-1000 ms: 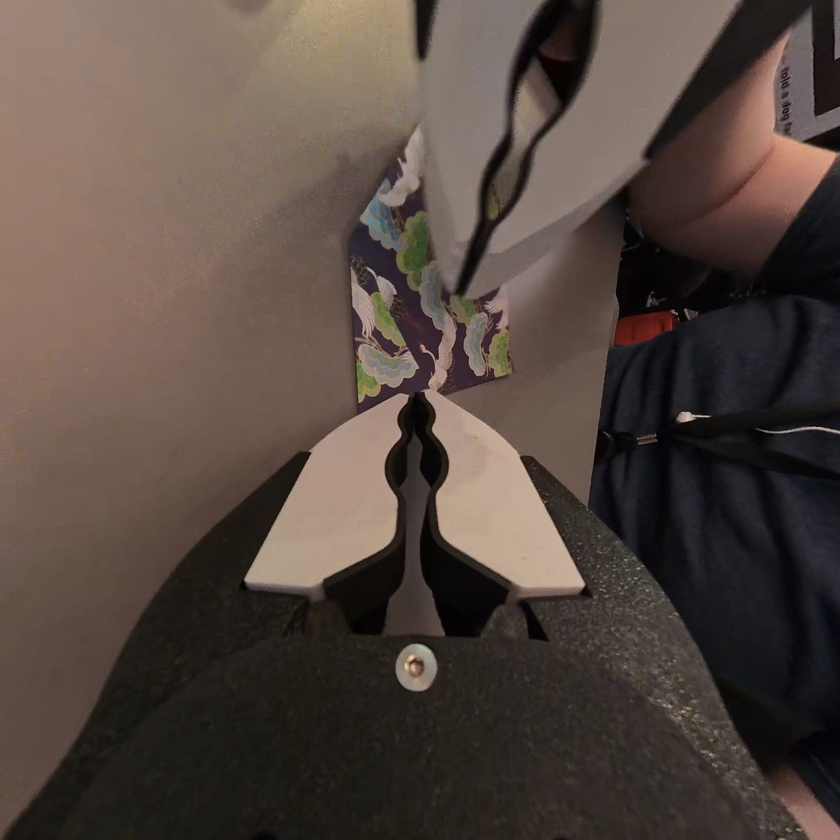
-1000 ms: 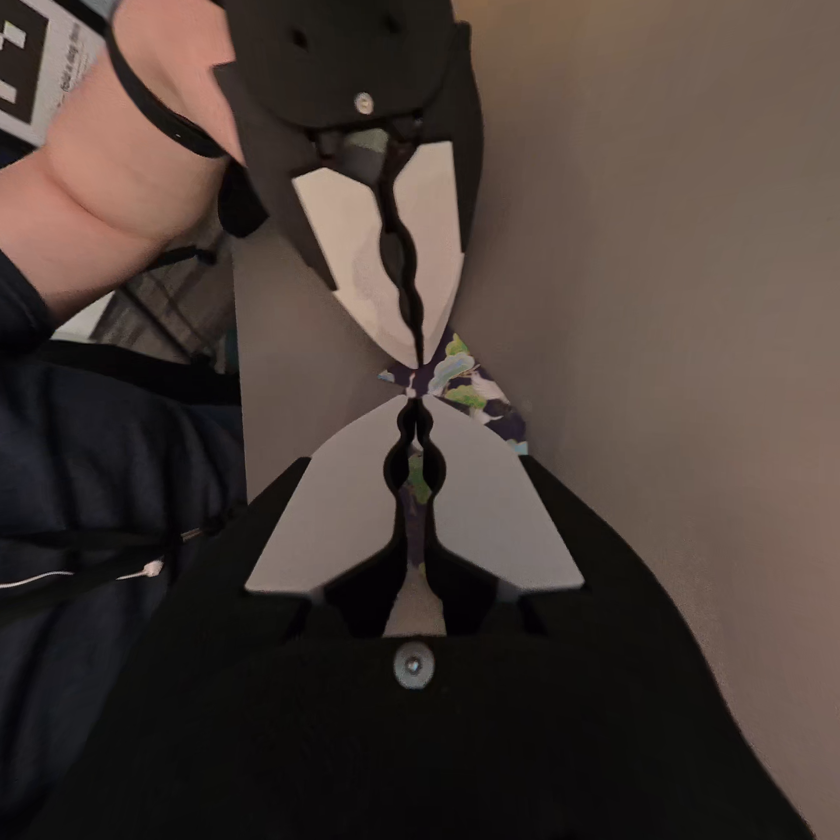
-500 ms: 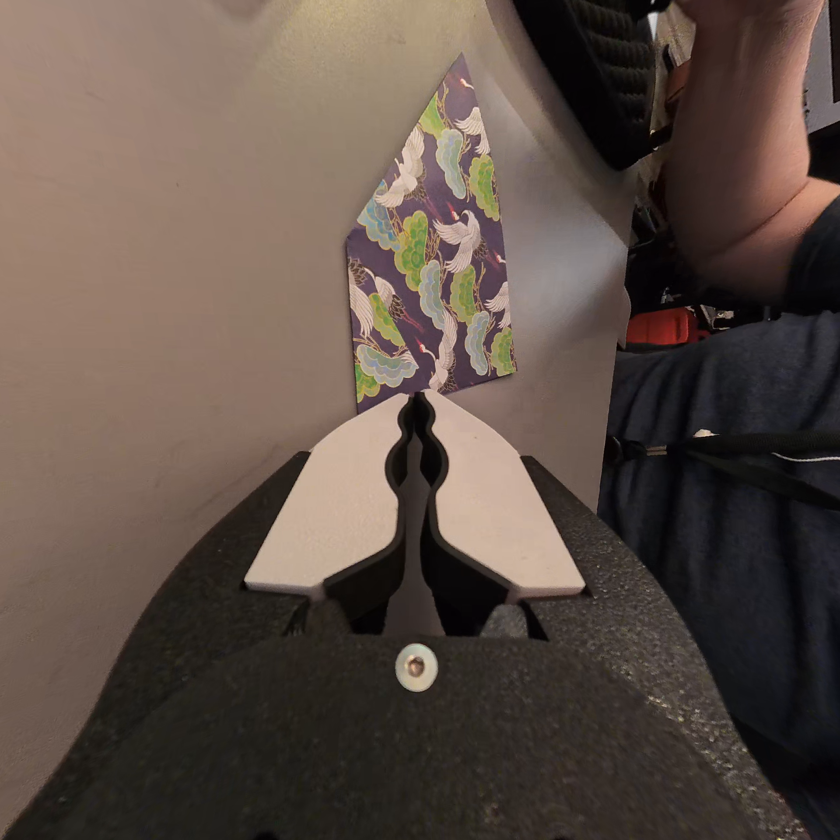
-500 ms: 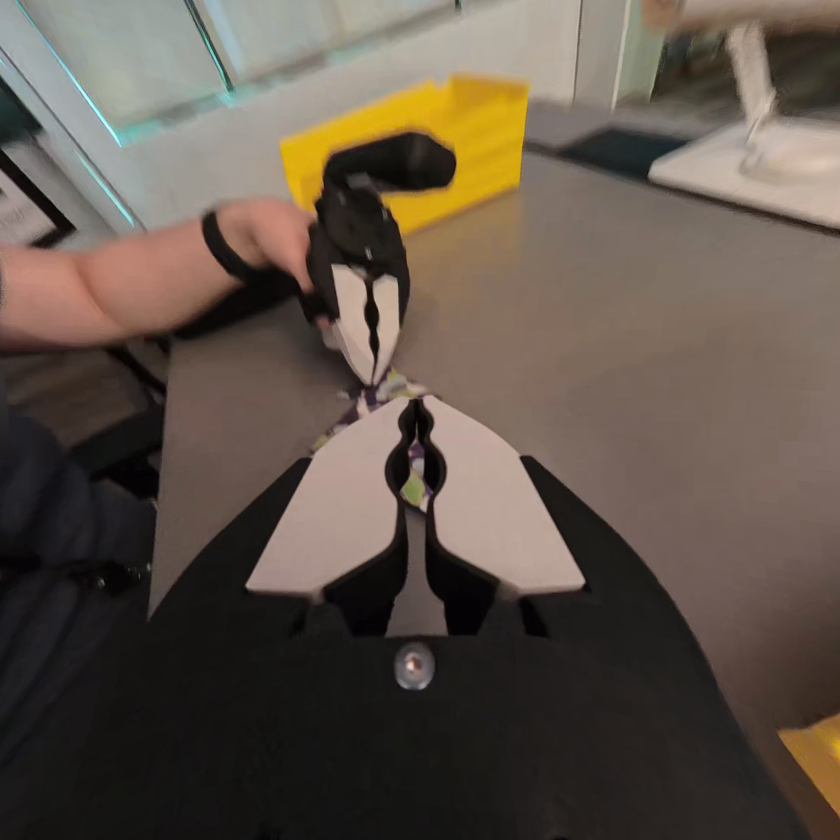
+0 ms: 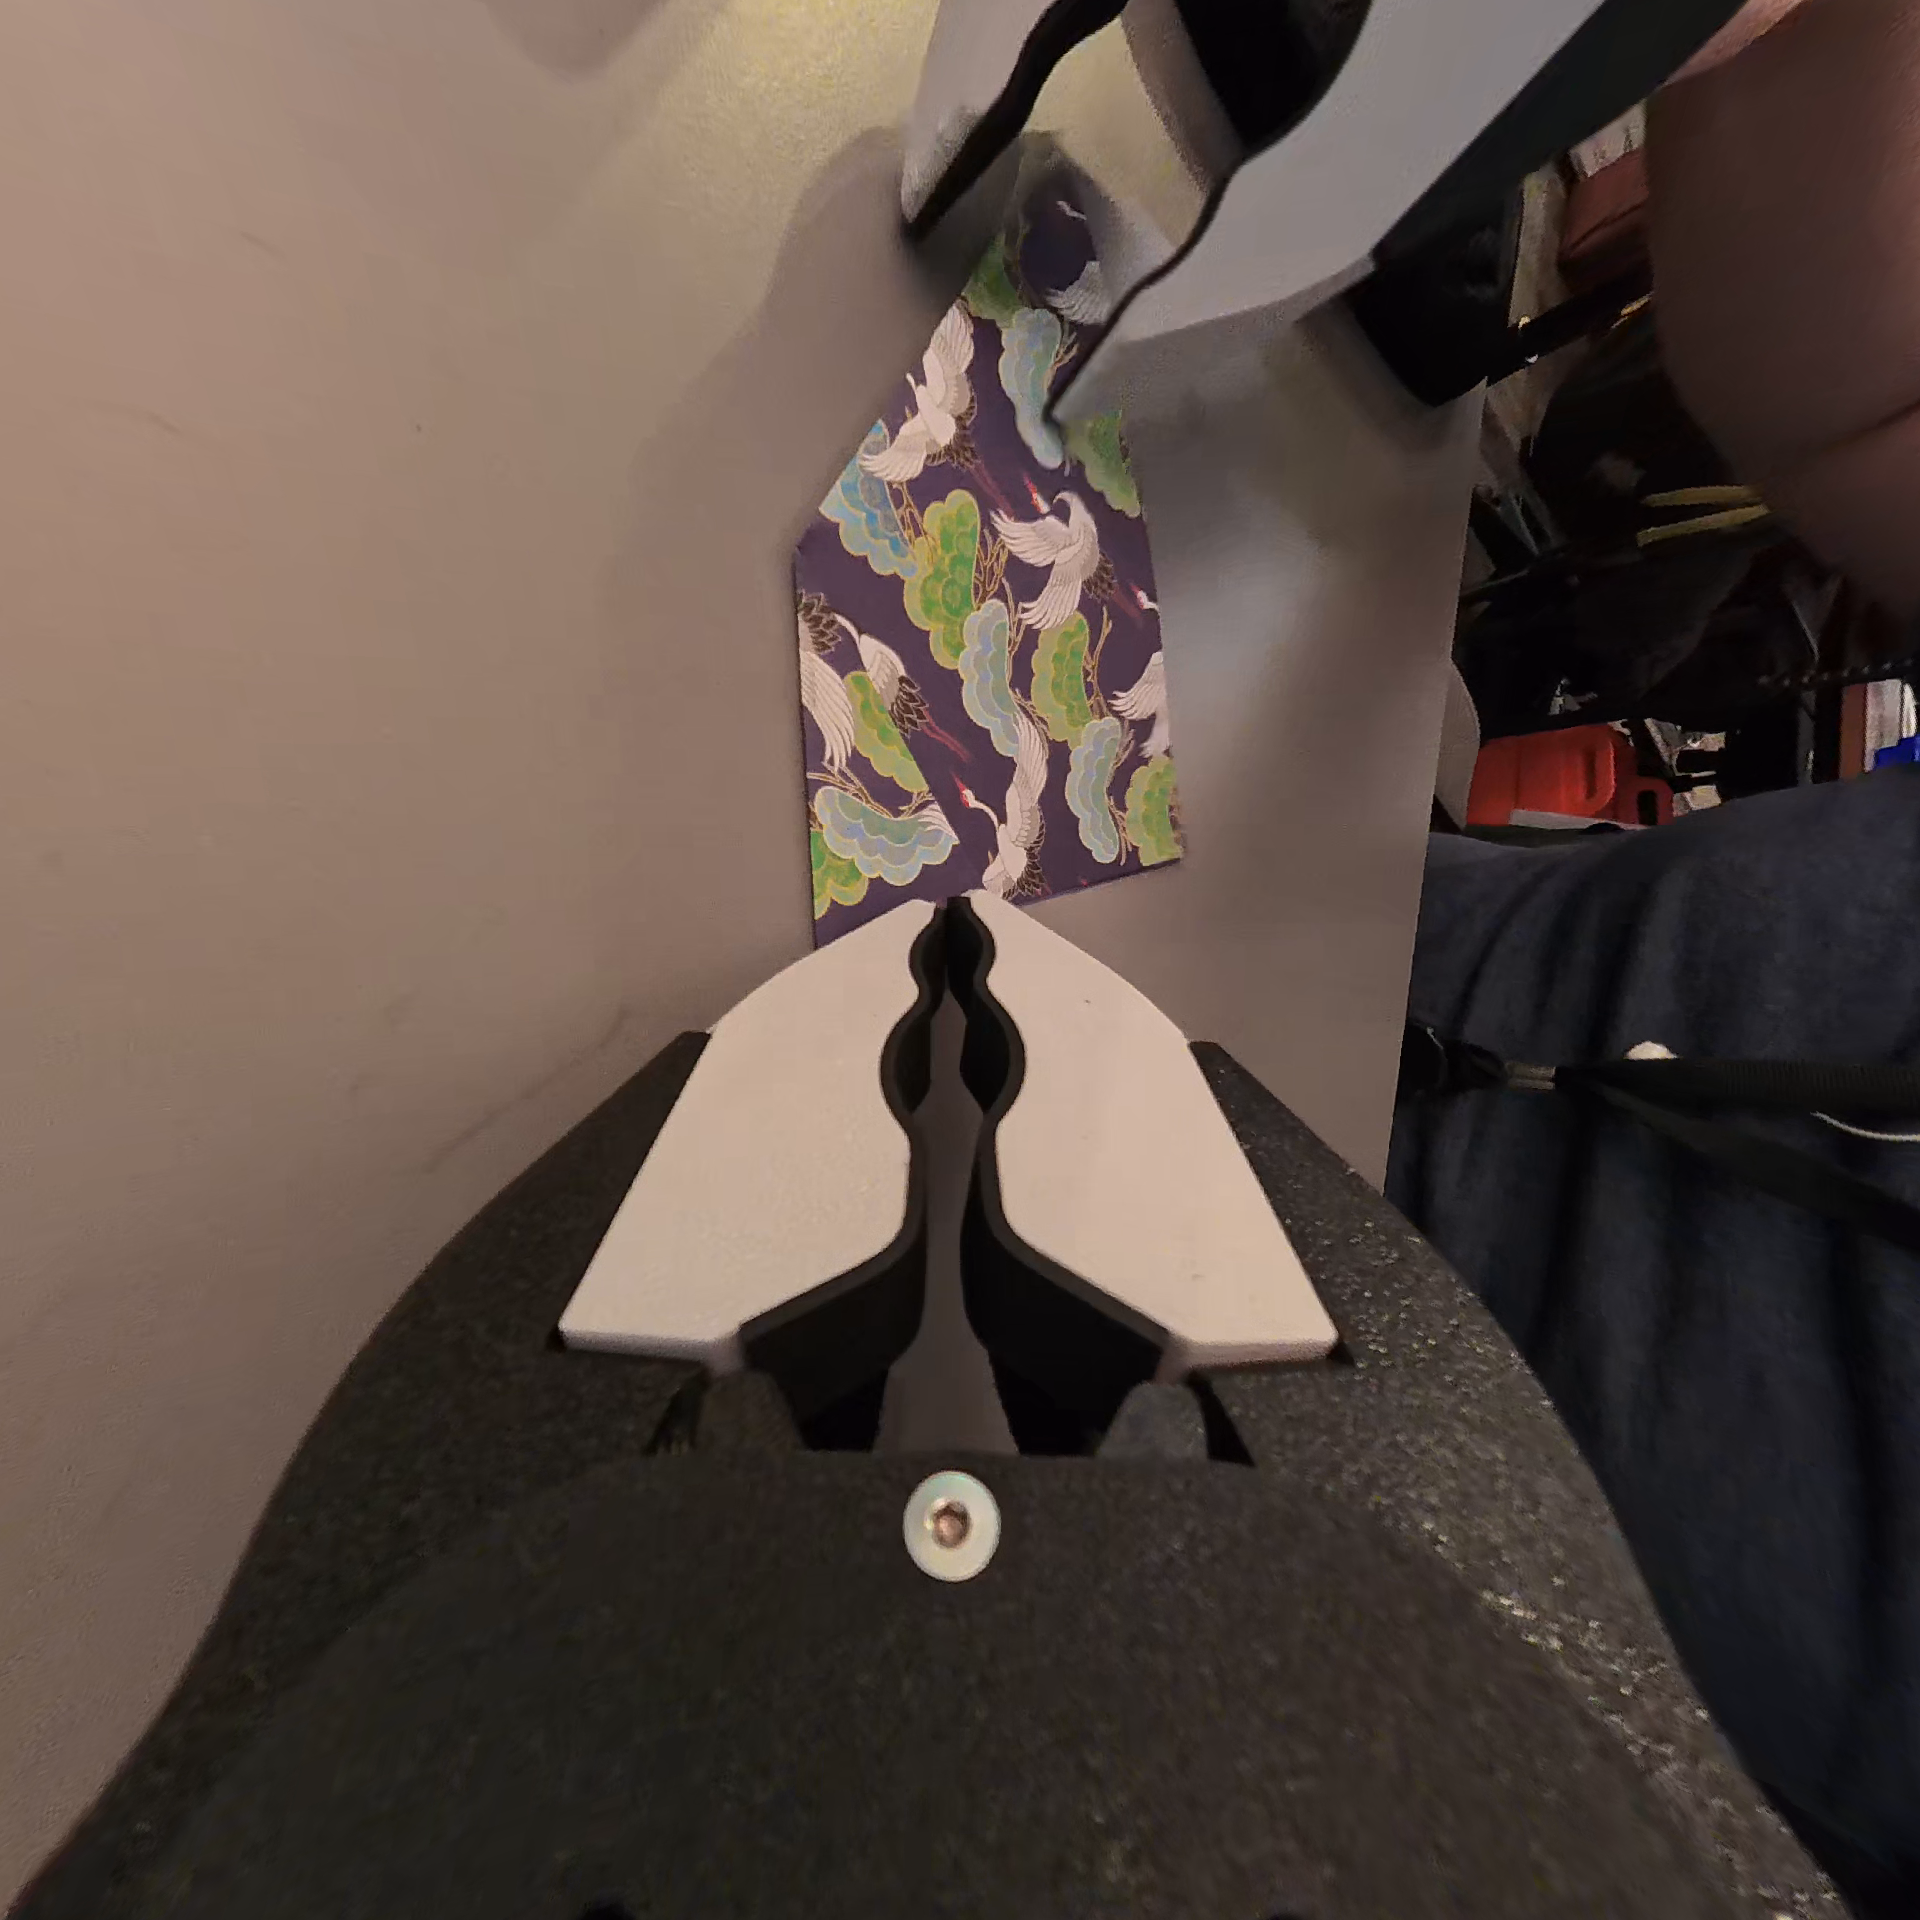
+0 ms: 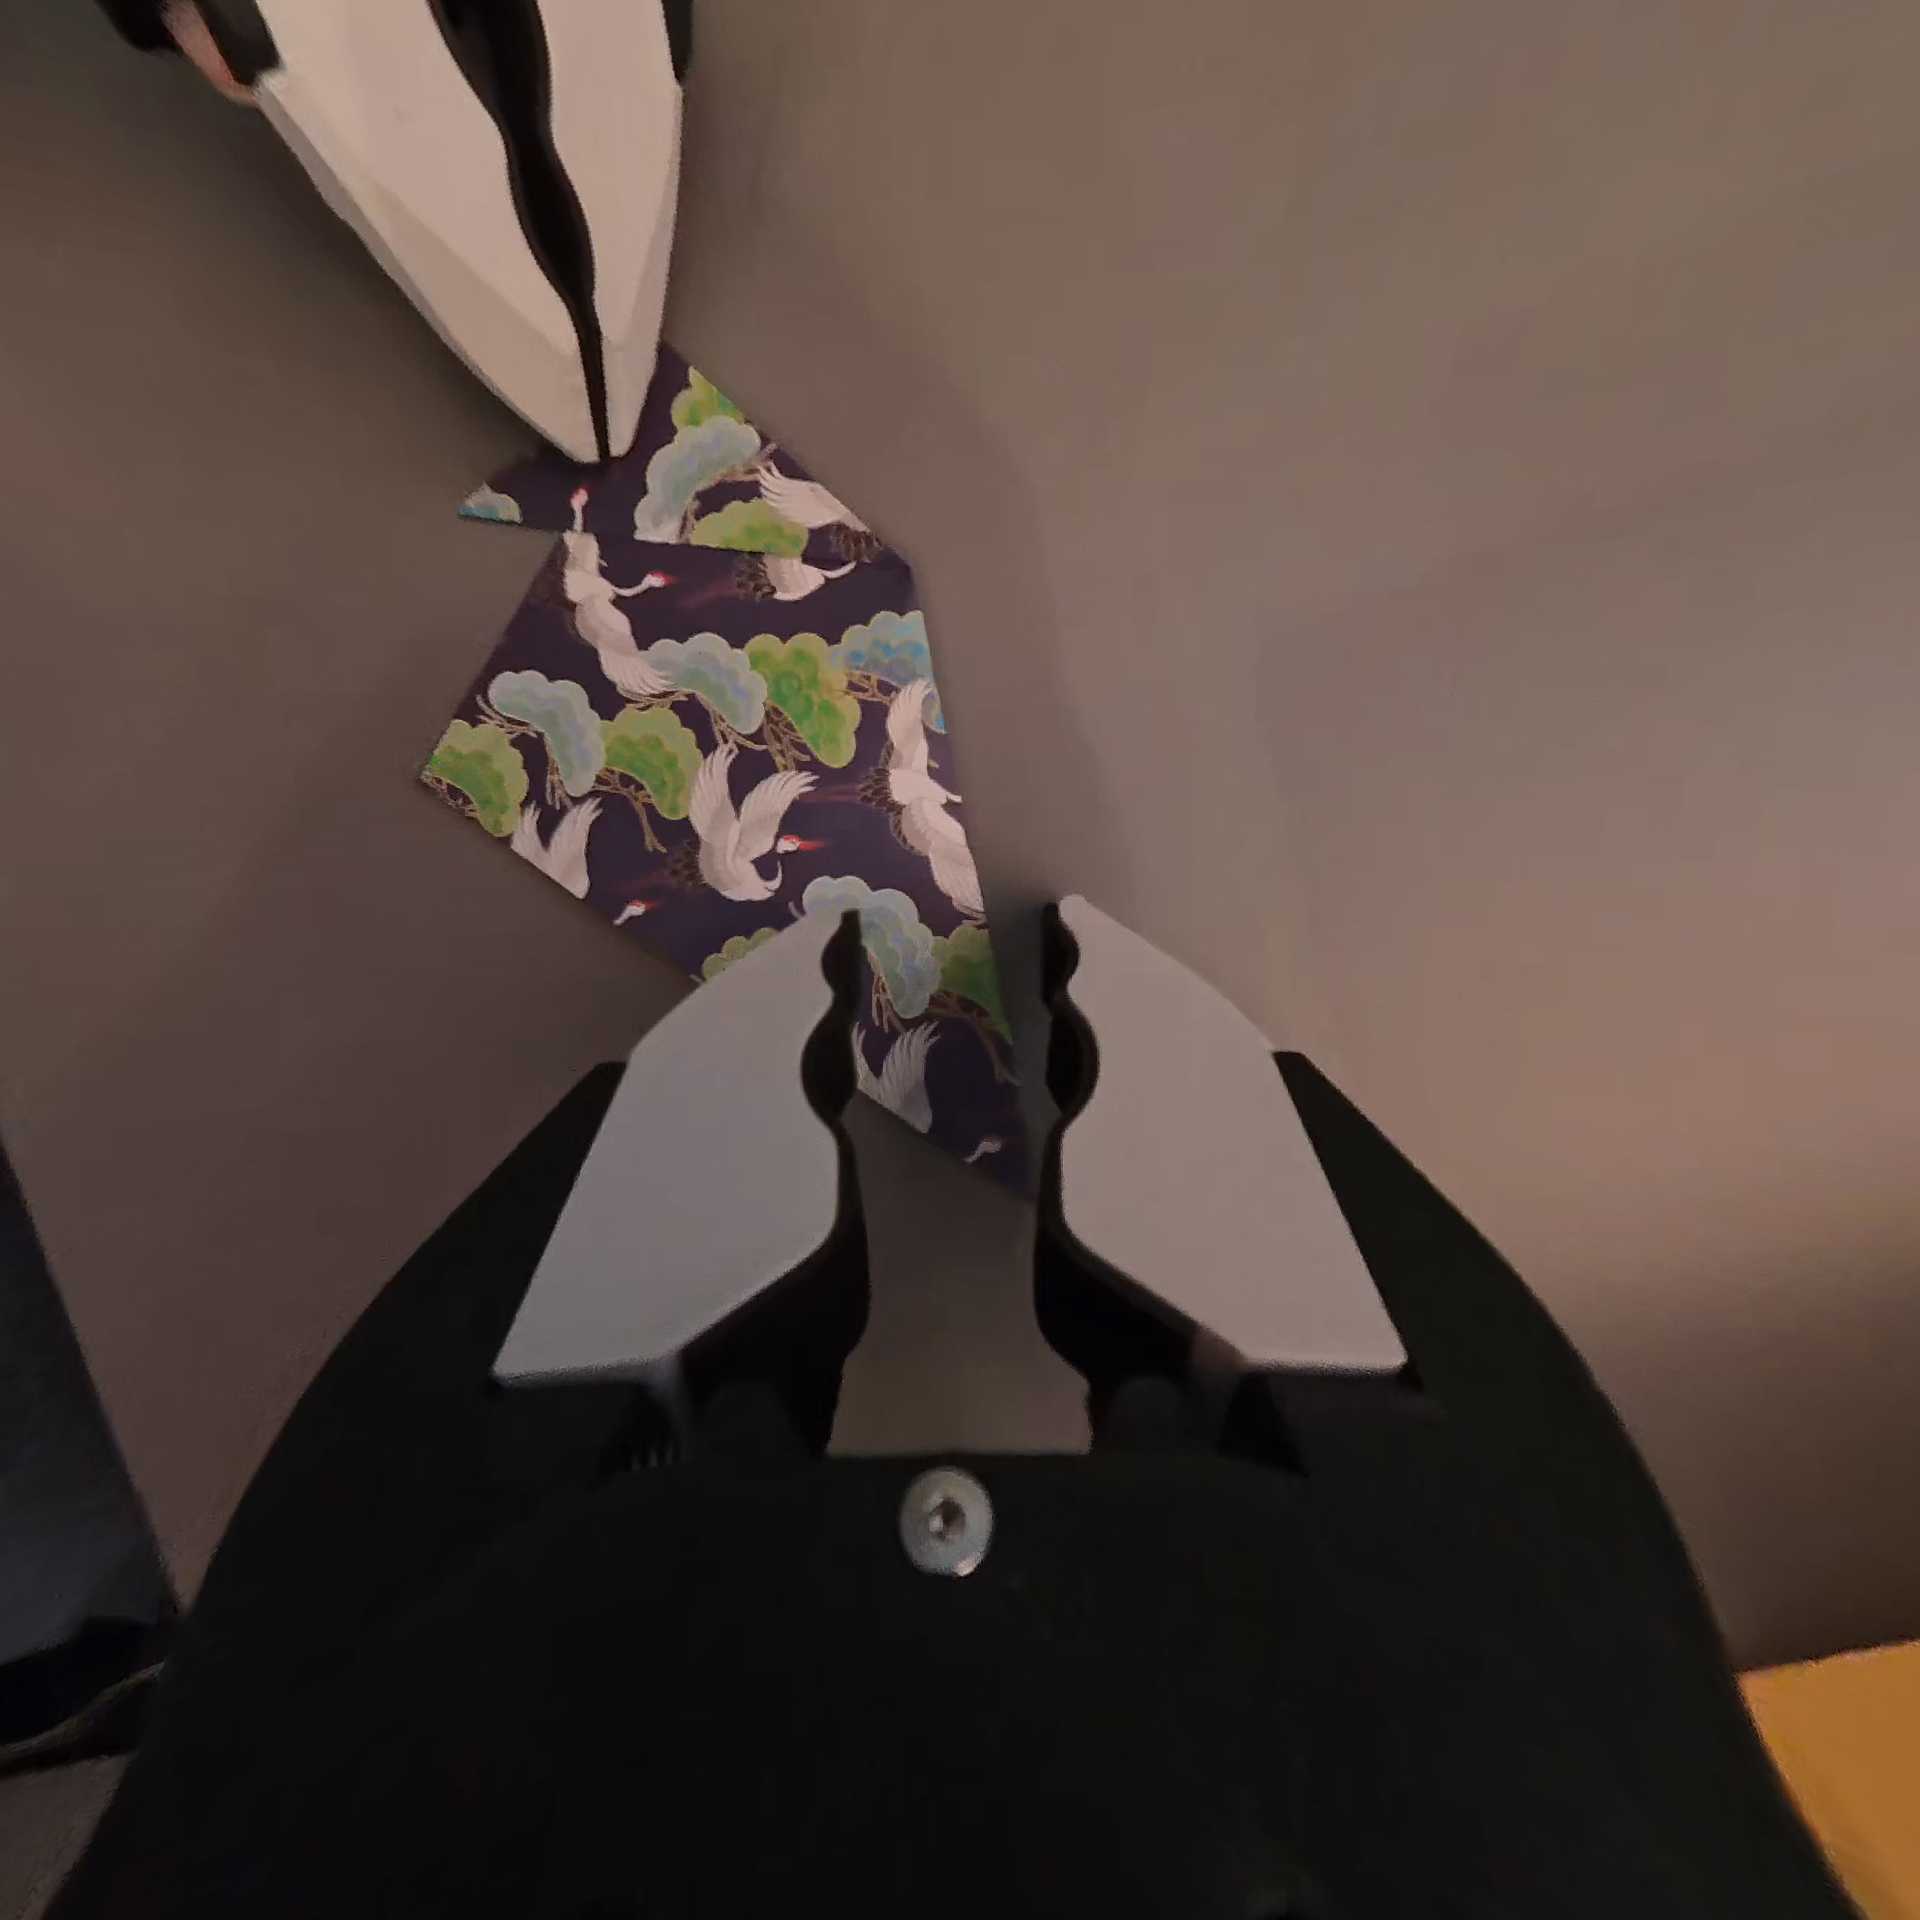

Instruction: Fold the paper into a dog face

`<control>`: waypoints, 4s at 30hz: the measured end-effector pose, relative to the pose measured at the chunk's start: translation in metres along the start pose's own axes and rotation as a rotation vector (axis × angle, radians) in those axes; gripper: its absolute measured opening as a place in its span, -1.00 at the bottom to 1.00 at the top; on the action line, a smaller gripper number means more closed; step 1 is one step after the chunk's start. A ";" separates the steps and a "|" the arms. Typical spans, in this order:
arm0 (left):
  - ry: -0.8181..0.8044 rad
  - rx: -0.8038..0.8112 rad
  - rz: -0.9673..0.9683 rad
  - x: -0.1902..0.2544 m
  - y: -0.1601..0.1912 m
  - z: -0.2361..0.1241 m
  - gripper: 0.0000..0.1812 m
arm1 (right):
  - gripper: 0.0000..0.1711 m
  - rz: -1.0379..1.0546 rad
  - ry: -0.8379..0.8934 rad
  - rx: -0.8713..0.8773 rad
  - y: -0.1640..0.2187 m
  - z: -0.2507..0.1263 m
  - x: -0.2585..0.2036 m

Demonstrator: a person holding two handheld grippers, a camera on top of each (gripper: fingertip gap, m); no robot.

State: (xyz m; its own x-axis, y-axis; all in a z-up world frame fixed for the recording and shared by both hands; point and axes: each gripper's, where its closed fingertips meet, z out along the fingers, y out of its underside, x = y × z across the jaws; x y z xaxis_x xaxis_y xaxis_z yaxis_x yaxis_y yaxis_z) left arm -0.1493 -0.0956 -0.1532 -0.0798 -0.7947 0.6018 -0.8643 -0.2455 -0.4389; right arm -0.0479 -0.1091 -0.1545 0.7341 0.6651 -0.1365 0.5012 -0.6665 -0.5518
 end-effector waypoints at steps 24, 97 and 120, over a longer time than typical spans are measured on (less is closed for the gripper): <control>-0.006 -0.079 0.172 -0.021 -0.049 0.005 -0.87 | -0.99 -0.221 0.194 0.121 -0.003 0.003 0.004; 0.095 -0.330 0.131 -0.002 -0.077 0.042 -0.81 | -0.97 0.054 0.219 0.214 -0.003 0.011 -0.045; 0.238 -0.349 0.080 0.005 -0.075 0.042 -0.82 | -0.98 0.048 0.217 0.219 -0.004 0.011 -0.045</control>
State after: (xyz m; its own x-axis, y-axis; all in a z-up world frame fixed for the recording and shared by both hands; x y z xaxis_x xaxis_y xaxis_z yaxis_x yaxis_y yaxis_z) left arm -0.0641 -0.1048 -0.1449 -0.2301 -0.6433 0.7302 -0.9637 0.0462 -0.2629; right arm -0.0877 -0.1330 -0.1553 0.8473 0.5311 -0.0007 0.3701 -0.5914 -0.7165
